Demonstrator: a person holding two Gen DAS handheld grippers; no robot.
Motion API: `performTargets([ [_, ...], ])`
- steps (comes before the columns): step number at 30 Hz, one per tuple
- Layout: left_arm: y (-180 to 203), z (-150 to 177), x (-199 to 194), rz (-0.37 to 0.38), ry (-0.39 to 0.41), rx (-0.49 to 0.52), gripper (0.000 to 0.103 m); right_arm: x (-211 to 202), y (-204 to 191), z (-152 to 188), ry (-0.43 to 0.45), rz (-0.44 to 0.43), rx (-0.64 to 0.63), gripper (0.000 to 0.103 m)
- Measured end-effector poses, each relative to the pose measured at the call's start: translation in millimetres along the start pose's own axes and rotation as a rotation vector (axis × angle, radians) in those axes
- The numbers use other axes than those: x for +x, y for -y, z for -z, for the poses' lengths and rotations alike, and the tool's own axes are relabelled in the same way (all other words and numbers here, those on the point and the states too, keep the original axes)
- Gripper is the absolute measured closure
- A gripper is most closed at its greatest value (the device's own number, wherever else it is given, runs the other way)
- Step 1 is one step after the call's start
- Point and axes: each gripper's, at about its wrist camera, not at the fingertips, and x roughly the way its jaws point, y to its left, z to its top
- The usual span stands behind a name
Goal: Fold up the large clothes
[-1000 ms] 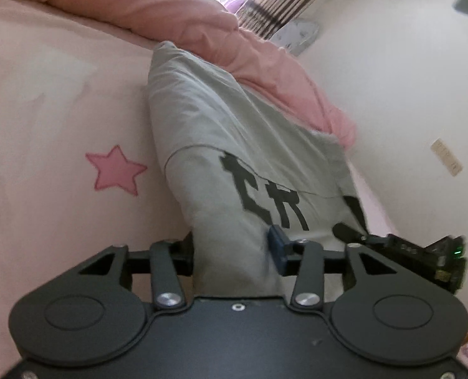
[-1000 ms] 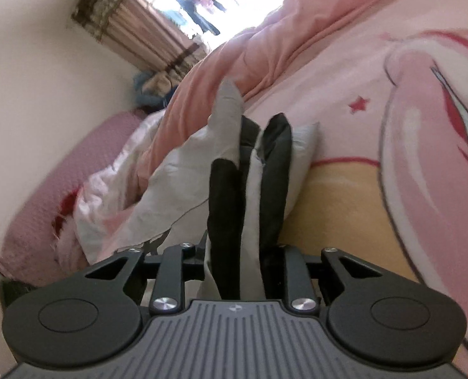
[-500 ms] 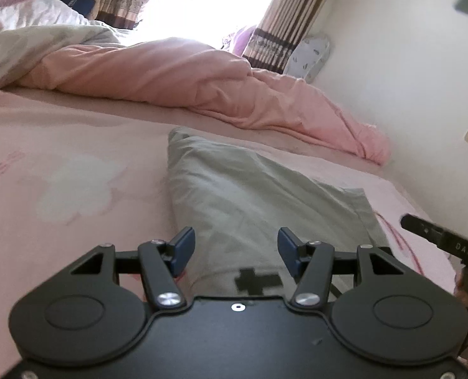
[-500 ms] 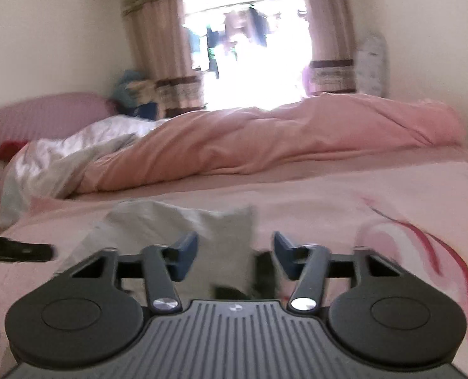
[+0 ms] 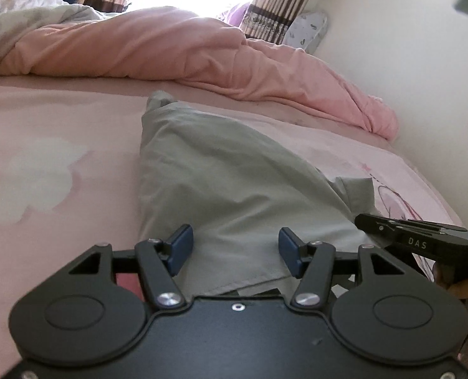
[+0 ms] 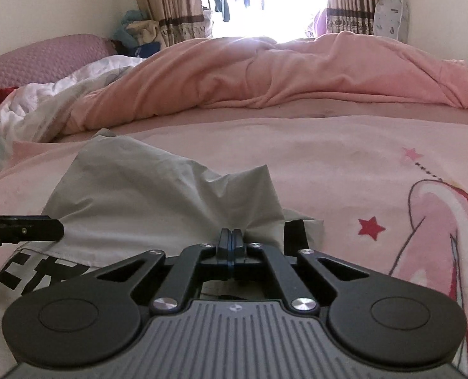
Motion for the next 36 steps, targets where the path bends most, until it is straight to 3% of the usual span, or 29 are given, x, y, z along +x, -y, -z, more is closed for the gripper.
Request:
performTargets([
  [4,10,9,-32,-0.019,0.011,-0.034,0.046,-58,6,8,0.056,-0.058,0.062,0.069],
  [6,18,27,-59,-0.036,0.031,-0.006,0.043,-101,11,27,0.098,-0.068,0.087,0.059],
  [10,31,82,-108,-0.074,0.024,0.033,0.043,-165,22,83,0.078,-0.070,0.167,0.058],
  [16,45,147,-145,-0.061,0.001,-0.031,0.043,-200,34,150,0.035,-0.104,0.371,0.057],
  [19,54,159,-147,-0.055,-0.010,-0.041,0.043,-190,30,155,0.025,-0.142,0.416,0.057],
  [27,58,164,-143,-0.086,0.000,-0.048,0.043,-162,17,155,0.022,-0.136,0.419,0.059],
  [28,60,164,-143,-0.088,0.001,-0.043,0.043,-162,14,155,0.023,-0.104,0.408,0.083],
  [29,61,163,-143,-0.093,-0.001,-0.041,0.043,-164,14,155,0.027,-0.082,0.406,0.097],
  [34,64,160,-153,-0.066,0.013,-0.034,0.043,-200,13,144,0.149,-0.065,0.396,0.101],
  [36,64,161,-151,-0.062,0.008,-0.041,0.043,-193,17,146,0.126,-0.049,0.391,0.101],
])
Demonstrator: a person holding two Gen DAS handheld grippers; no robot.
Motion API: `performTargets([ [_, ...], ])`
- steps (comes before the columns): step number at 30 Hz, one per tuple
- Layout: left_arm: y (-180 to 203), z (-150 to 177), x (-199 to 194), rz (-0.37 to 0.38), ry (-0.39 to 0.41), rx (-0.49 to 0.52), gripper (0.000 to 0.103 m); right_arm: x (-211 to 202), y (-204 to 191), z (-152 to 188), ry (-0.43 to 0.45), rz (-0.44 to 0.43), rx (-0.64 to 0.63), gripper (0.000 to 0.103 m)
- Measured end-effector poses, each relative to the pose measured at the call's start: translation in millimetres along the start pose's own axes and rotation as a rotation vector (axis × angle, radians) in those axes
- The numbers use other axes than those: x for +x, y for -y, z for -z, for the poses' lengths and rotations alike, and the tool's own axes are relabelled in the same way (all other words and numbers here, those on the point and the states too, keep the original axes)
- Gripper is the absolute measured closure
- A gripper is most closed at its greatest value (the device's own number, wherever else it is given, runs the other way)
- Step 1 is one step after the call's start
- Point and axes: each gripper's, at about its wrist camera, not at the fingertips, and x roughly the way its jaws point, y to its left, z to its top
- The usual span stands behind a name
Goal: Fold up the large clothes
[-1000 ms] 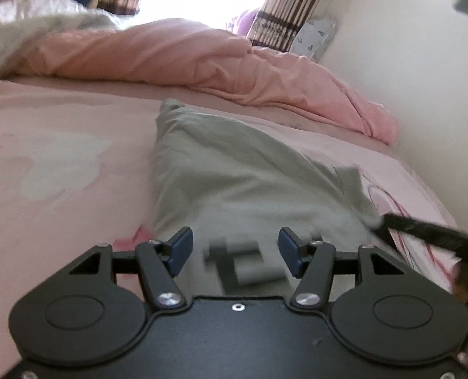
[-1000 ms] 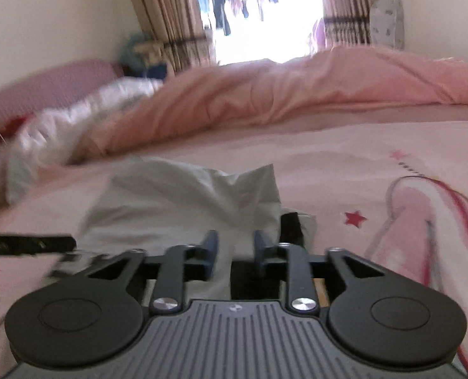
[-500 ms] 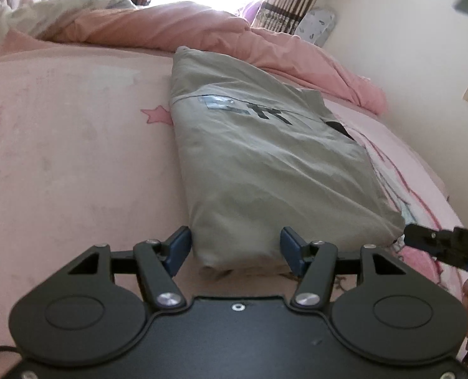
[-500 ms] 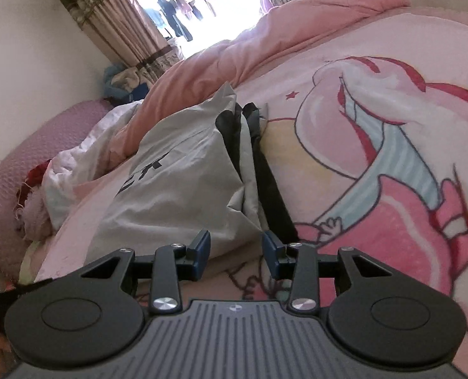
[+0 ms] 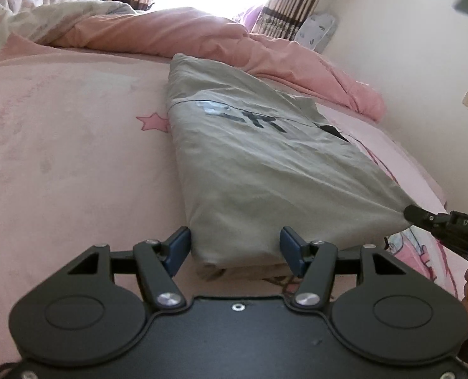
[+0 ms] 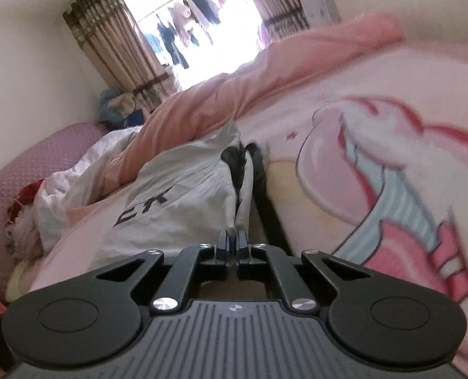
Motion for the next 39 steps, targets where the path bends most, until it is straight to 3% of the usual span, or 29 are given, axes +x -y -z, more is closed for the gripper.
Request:
performTargets([
  [2,0,4,9,-0.027,-0.022,0.013,0.043,17,12,10,-0.059,0.014,0.031,0.101],
  [5,-7,13,27,-0.022,-0.077,-0.022,0.039,31,19,25,-0.071,0.023,0.039,0.101],
  [9,-4,12,23,-0.021,-0.057,0.013,0.039,29,17,20,-0.080,0.016,0.038,0.098],
  [11,-3,9,11,-0.037,-0.045,0.024,0.043,20,10,15,-0.064,0.047,0.003,0.089],
  [12,-2,7,3,-0.051,-0.029,0.038,0.043,14,7,11,-0.047,0.064,-0.022,0.076],
  [13,1,3,-5,-0.074,-0.007,0.057,0.042,6,0,7,-0.013,0.081,-0.055,0.074],
  [15,4,-7,-20,-0.093,0.051,0.082,0.042,-4,-16,0,0.046,0.093,-0.126,0.074],
  [18,8,-20,-24,-0.061,0.079,0.084,0.042,-6,-43,-10,0.057,0.020,-0.193,0.074],
  [20,14,-25,-16,-0.057,0.075,0.093,0.043,4,-57,-13,0.036,-0.001,-0.227,0.077],
  [23,16,-26,2,-0.033,0.031,0.082,0.043,23,-66,-11,0.009,0.046,-0.270,0.079],
  [29,20,-17,22,-0.058,-0.003,0.109,0.042,53,-52,3,-0.075,0.133,-0.250,0.079],
  [39,16,-15,36,-0.046,-0.024,0.087,0.039,62,-37,11,-0.096,0.123,-0.214,0.084],
])
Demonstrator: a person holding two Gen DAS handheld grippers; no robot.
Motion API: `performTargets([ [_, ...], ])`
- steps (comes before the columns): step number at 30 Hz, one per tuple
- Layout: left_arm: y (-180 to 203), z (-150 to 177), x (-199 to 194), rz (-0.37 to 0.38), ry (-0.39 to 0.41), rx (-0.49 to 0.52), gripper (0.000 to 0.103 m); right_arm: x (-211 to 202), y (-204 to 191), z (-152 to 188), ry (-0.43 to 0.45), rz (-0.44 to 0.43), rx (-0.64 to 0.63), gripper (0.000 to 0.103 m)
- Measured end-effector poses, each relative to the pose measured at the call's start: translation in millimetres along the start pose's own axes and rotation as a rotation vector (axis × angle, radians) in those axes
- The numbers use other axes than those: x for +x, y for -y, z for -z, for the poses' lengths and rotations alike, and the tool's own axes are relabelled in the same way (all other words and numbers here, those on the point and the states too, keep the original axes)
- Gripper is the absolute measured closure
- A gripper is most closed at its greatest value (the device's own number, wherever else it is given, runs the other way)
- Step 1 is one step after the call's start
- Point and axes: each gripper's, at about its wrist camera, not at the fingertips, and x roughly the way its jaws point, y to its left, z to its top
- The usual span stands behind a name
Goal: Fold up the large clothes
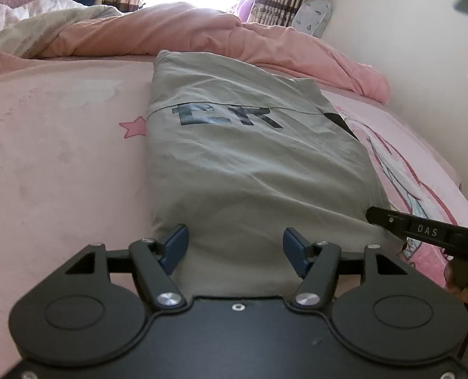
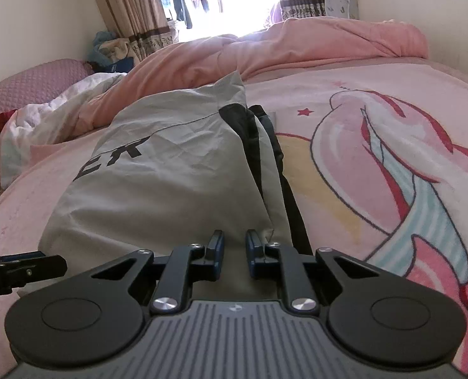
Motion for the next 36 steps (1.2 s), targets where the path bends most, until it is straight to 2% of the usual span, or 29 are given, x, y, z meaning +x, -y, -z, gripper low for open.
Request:
performTargets([
  [5,1,-18,-10,0.041,0.000,-0.014,0.040,-9,-6,-10,0.010,0.017,-0.027,0.083],
  [9,-2,-45,-13,0.008,0.061,0.009,0.040,-14,-21,-32,0.066,0.004,-0.085,0.081],
  [15,-14,-75,24,-0.006,0.028,-0.010,0.040,21,-36,-59,0.063,0.018,-0.144,0.081],
  [17,-17,-75,38,0.006,-0.007,-0.030,0.040,36,-37,-60,0.035,0.038,-0.150,0.081],
  [19,-17,-70,43,0.000,0.000,-0.022,0.039,49,-31,-57,0.007,0.036,-0.138,0.084],
  [22,-16,-65,47,0.003,0.001,-0.014,0.037,56,-27,-48,0.001,0.038,-0.141,0.091],
  [27,-14,-65,50,0.003,-0.002,-0.001,0.033,55,-26,-46,0.003,0.037,-0.138,0.092],
  [30,-9,-67,49,0.003,-0.001,0.012,0.033,51,-28,-50,-0.002,0.042,-0.138,0.091],
  [34,-9,-70,33,-0.001,0.013,-0.005,0.034,30,-34,-55,0.018,0.040,-0.135,0.080],
  [36,-2,-66,19,-0.034,0.035,0.016,0.034,17,-38,-54,0.031,0.034,-0.141,0.080],
])
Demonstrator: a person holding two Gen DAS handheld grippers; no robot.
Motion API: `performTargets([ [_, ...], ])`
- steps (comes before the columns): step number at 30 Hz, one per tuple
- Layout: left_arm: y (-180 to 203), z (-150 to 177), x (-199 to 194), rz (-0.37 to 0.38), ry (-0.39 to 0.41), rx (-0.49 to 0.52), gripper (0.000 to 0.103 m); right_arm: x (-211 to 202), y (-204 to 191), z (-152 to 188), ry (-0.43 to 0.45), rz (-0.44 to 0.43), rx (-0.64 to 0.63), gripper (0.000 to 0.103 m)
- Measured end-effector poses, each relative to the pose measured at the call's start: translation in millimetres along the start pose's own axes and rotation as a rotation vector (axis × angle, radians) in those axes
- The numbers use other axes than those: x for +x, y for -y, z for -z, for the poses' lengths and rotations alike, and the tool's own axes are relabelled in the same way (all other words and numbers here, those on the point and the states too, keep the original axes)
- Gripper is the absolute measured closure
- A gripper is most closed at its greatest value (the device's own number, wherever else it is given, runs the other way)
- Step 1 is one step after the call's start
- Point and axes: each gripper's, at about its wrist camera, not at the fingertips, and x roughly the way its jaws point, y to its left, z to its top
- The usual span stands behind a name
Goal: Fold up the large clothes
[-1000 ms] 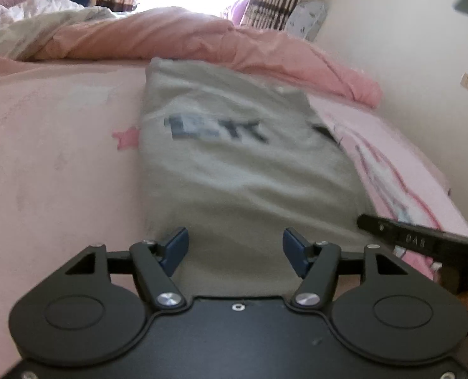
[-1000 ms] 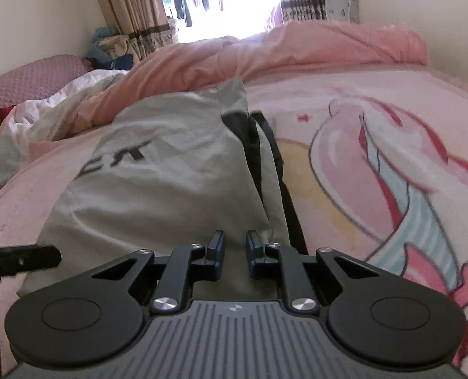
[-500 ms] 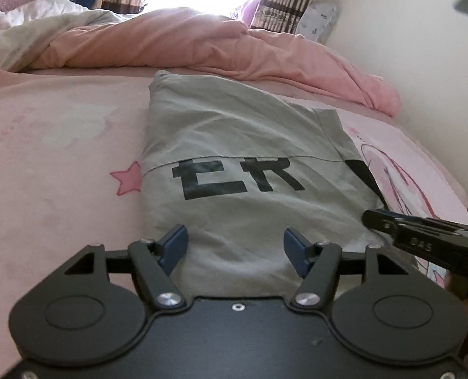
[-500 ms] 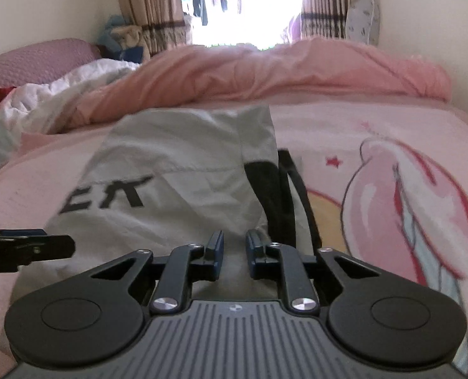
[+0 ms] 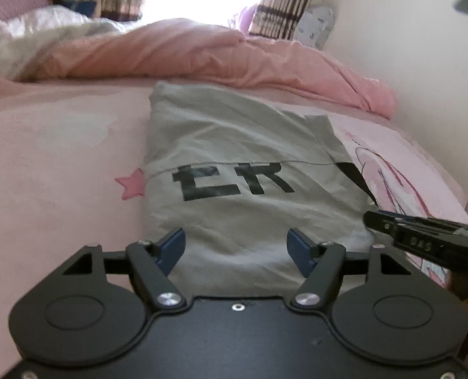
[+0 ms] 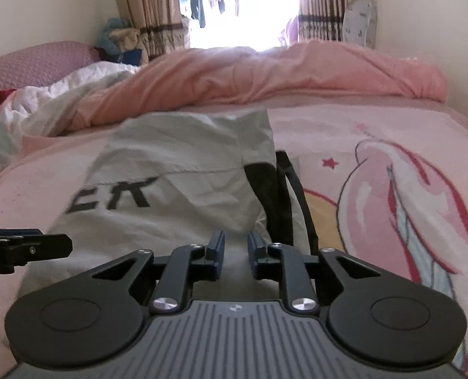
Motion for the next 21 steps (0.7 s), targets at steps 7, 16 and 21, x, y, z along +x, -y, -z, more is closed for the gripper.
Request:
performTargets([
  [7,11,33,-36,-0.042,0.011,-0.003,0.034,-32,-2,21,-0.007,0.000,0.001,0.080],
  [16,15,72,-19,-0.049,-0.035,-0.001,0.033,-17,14,50,-0.076,0.013,0.031,0.080],
  [21,15,74,-18,-0.052,-0.029,0.017,0.031,-17,17,57,-0.060,0.006,0.034,0.080],
])
